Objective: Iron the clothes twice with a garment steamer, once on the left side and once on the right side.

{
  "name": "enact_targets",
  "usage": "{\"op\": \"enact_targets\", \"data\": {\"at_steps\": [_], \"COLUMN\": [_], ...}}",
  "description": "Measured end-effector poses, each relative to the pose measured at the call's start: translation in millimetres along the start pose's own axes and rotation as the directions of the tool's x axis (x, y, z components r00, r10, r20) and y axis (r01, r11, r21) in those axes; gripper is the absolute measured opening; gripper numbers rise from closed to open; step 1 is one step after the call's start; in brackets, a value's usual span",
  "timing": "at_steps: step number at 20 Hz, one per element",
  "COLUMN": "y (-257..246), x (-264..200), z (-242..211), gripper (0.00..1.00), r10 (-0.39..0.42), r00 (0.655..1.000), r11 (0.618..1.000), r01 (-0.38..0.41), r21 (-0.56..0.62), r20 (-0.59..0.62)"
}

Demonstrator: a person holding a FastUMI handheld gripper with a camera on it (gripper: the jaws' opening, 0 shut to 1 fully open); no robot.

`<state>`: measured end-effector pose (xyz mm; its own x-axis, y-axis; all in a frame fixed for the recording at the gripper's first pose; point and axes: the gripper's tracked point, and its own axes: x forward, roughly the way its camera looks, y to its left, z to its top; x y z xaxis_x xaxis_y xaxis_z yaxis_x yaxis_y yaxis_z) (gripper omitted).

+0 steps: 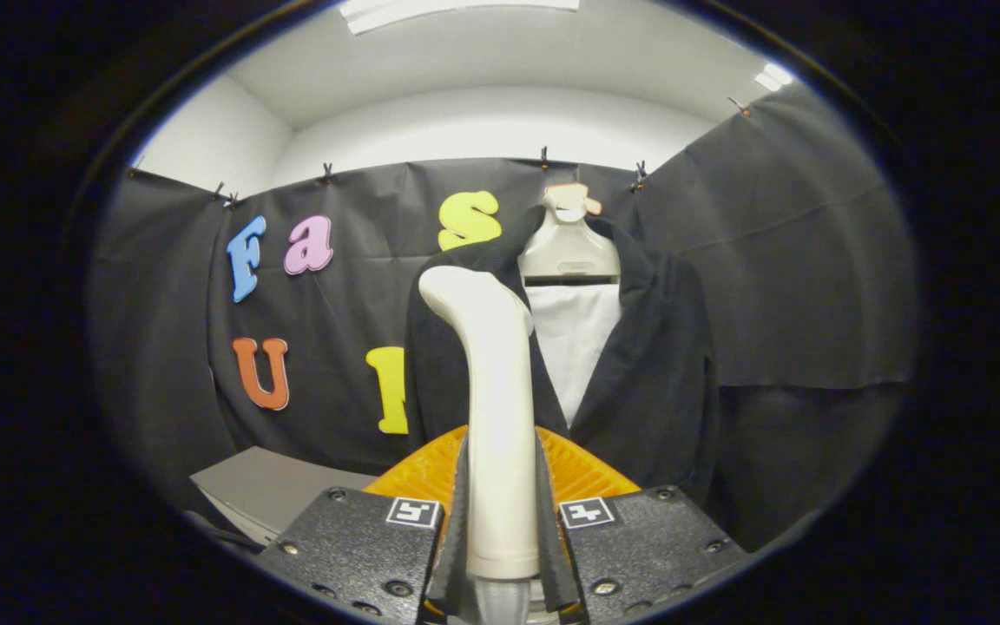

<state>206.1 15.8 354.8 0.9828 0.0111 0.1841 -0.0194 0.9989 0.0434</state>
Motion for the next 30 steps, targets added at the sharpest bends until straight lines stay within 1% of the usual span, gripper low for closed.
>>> {"op": "enact_targets", "data": {"at_steps": [3,7,11,30], "y": [-7,-15,-18,-32], "x": [17,21,19,7], "z": [-8,-24,-34,-105], "gripper": [0.37,0.37,0.37,0.37], "r10": [-0.003,0.003,0.012,-0.01], "r00": [1.0,0.997,0.995,0.967], "r11": [1.0,1.0,1.0,1.0], "r01": [0.003,-0.001,-0.011,0.012], "r21": [0.004,0.017,0.015,0.007], "r20": [-0.03,-0.076,-0.103,-0.253]}}
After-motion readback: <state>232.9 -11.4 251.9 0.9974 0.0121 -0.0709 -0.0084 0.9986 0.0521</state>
